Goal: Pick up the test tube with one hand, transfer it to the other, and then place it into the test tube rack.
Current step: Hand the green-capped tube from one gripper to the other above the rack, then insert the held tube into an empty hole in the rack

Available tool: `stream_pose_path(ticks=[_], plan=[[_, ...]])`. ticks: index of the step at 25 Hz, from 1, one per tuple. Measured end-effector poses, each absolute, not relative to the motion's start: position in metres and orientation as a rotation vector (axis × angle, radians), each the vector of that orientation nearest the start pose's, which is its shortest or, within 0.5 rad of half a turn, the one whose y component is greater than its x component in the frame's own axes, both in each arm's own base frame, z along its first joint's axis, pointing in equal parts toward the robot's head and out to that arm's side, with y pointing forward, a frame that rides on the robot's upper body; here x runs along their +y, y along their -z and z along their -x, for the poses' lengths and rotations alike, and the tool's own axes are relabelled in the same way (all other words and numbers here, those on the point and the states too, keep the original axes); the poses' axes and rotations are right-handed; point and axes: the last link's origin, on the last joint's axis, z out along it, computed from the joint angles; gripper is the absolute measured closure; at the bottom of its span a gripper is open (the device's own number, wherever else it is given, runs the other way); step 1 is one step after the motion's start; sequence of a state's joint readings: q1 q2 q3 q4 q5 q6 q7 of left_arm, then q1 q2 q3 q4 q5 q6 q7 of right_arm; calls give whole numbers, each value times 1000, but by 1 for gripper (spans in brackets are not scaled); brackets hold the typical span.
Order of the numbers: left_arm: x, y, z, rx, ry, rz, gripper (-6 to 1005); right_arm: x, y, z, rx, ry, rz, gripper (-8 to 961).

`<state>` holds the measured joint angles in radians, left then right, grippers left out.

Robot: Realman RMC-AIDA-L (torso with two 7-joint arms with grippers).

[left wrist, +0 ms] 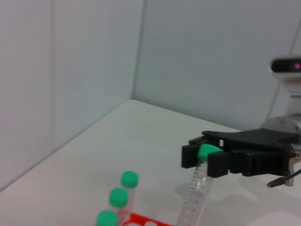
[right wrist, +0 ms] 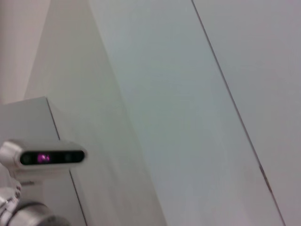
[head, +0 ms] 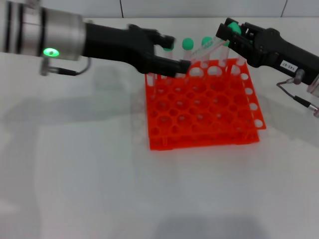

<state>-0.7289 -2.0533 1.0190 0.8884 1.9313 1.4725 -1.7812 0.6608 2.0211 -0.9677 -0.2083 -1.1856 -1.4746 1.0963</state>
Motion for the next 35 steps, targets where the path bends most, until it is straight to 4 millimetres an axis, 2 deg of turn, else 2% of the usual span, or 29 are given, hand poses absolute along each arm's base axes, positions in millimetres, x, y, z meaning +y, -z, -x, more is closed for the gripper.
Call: stream_pose_path(ticks=[5, 8, 10, 13, 14, 15, 20, 27, 35], plan=[[372, -45, 163, -545, 519, 2772, 157, 368, 5, -212, 552, -1276, 2372, 673], [354, -58, 183, -577, 517, 2690, 136, 372, 2, -207, 527, -1257, 2407, 670], [339, -63, 204, -613, 512, 2632, 123, 375, 2, -201, 508, -1226, 2446, 668], [318, -63, 234, -640, 527, 2586, 116, 381, 1, -191, 467, -1163, 2513, 665], [306, -61, 251, -644, 555, 2552, 116, 381, 2, -189, 463, -1154, 2523, 664], [306, -61, 251, -644, 555, 2552, 116, 383, 2, -185, 454, -1132, 2542, 663], [276, -52, 286, -583, 634, 2492, 116, 392, 5, -168, 418, -1031, 2606, 658], [258, -36, 309, -551, 618, 2513, 116, 404, 14, -148, 403, -934, 2671, 651], [255, -31, 312, -528, 580, 2554, 116, 417, 22, -139, 454, -836, 2660, 643]])
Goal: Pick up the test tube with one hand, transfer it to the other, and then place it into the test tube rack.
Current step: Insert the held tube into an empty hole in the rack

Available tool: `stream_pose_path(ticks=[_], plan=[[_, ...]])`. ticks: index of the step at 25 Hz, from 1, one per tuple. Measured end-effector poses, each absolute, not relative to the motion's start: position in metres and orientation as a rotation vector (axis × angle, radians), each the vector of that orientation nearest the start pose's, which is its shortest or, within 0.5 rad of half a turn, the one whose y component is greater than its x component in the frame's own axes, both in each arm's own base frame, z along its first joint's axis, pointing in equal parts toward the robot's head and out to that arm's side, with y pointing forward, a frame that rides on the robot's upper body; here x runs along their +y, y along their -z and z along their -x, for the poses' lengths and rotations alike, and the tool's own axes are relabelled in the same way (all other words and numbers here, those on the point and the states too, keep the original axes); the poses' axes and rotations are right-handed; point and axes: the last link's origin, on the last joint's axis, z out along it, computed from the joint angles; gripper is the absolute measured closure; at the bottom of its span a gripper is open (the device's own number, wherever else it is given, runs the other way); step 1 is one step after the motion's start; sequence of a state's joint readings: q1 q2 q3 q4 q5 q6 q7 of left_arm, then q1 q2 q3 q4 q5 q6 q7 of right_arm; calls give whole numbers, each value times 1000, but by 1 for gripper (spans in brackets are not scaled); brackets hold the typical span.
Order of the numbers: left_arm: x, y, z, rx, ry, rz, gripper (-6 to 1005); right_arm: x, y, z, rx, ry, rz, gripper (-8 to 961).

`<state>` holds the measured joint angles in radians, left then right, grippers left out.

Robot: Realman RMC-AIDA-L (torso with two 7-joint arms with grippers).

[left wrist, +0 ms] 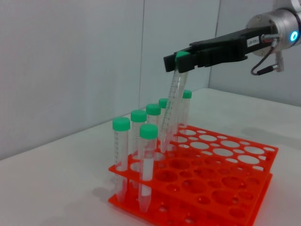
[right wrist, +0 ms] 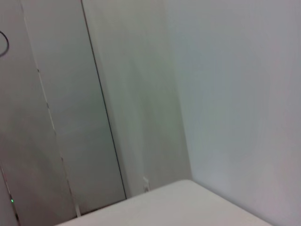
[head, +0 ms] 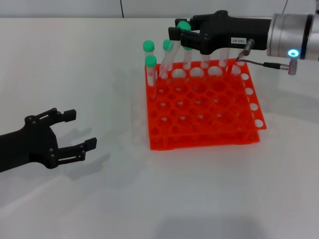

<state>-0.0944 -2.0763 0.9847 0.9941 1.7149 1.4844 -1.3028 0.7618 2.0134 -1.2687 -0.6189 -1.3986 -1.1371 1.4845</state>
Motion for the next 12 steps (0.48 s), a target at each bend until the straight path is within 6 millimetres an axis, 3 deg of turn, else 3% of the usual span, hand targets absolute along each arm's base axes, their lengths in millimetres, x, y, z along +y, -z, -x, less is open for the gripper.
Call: stream_pose_path(ticks=[12], plan=[[263, -31, 307, -498, 574, 2558, 116, 423, 23, -140, 423, -714, 2672, 631]])
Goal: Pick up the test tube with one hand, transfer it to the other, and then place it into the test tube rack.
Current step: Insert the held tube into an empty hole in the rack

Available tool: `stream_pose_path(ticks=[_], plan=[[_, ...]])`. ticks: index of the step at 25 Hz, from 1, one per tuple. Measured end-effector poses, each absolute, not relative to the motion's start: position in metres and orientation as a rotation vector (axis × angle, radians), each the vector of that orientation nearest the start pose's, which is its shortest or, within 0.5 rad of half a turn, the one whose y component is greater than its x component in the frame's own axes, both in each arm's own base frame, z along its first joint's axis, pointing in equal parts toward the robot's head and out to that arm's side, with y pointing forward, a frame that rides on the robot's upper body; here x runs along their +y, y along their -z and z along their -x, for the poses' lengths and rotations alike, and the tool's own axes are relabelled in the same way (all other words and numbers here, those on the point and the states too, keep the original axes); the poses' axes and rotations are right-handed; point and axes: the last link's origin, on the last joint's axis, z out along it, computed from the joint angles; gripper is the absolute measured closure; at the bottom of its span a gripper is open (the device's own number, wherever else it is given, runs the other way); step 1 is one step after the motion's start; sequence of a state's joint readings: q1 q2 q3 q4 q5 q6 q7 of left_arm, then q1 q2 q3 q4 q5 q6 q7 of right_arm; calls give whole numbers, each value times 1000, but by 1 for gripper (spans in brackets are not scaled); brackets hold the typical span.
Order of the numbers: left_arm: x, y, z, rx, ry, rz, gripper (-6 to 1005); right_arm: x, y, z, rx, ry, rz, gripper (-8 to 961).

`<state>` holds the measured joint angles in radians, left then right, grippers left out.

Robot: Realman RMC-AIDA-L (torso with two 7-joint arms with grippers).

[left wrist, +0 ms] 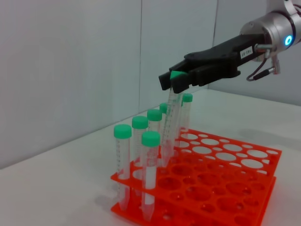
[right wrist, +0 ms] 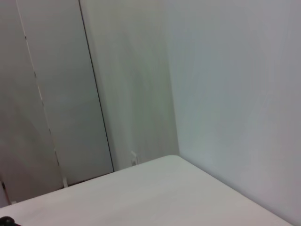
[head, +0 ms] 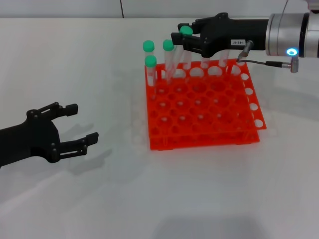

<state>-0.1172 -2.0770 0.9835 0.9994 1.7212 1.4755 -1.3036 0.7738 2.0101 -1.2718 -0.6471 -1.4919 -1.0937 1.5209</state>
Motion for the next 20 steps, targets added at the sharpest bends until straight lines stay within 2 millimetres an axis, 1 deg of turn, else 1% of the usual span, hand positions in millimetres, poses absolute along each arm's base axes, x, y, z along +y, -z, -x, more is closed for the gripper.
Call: stream_pose_path(ticks=[20], plan=[[267, -31, 305, -485, 579, 2562, 116, 425, 26, -142, 398, -651, 2677, 612]])
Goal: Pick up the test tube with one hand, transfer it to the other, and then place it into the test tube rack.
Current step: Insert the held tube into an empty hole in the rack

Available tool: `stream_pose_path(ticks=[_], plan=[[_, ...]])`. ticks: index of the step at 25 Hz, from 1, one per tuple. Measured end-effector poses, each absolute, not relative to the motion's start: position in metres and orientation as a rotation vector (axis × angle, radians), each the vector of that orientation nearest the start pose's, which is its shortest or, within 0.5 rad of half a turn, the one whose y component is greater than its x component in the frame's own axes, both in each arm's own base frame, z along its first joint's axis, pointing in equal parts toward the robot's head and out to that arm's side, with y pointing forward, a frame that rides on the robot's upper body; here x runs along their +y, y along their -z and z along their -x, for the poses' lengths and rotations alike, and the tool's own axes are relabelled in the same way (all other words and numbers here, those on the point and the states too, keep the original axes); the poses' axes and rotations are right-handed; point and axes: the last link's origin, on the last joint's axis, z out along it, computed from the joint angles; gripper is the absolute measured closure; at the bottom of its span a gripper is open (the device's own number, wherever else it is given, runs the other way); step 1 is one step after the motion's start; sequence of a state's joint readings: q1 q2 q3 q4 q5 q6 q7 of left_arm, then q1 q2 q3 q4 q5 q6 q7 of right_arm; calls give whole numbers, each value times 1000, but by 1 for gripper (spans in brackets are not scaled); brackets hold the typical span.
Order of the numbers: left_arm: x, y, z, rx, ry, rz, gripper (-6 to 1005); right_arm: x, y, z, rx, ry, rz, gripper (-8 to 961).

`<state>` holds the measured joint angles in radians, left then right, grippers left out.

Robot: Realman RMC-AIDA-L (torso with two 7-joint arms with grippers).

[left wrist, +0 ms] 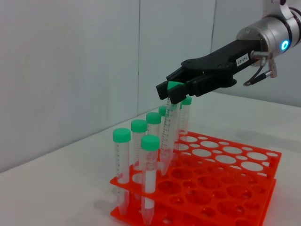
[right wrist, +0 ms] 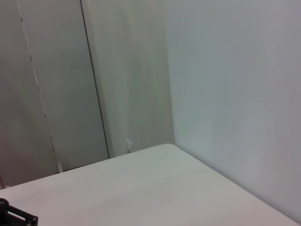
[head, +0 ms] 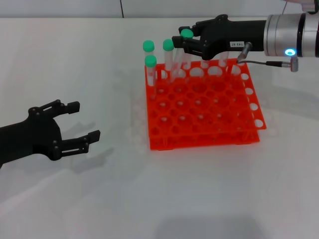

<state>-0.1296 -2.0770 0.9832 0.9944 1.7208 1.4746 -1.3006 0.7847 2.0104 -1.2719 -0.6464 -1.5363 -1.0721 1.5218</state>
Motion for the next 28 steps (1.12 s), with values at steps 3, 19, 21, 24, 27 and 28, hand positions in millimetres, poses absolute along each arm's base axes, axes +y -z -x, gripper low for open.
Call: stream_pose_path(ticks=[3, 19, 21, 24, 27, 28], plan=[[267, -31, 304, -483, 578, 2562, 116, 426, 28, -137, 385, -647, 2689, 609], [266, -29, 307, -473, 546, 2577, 116, 428, 47, -122, 353, -536, 2751, 593], [266, -29, 307, -471, 545, 2578, 116, 429, 48, -121, 349, -521, 2753, 591], [266, -29, 308, -470, 544, 2577, 116, 430, 50, -119, 345, -514, 2751, 588], [266, -29, 308, -466, 542, 2577, 116, 429, 52, -118, 339, -505, 2757, 585], [266, -29, 308, -464, 542, 2577, 116, 429, 52, -119, 339, -502, 2759, 584]])
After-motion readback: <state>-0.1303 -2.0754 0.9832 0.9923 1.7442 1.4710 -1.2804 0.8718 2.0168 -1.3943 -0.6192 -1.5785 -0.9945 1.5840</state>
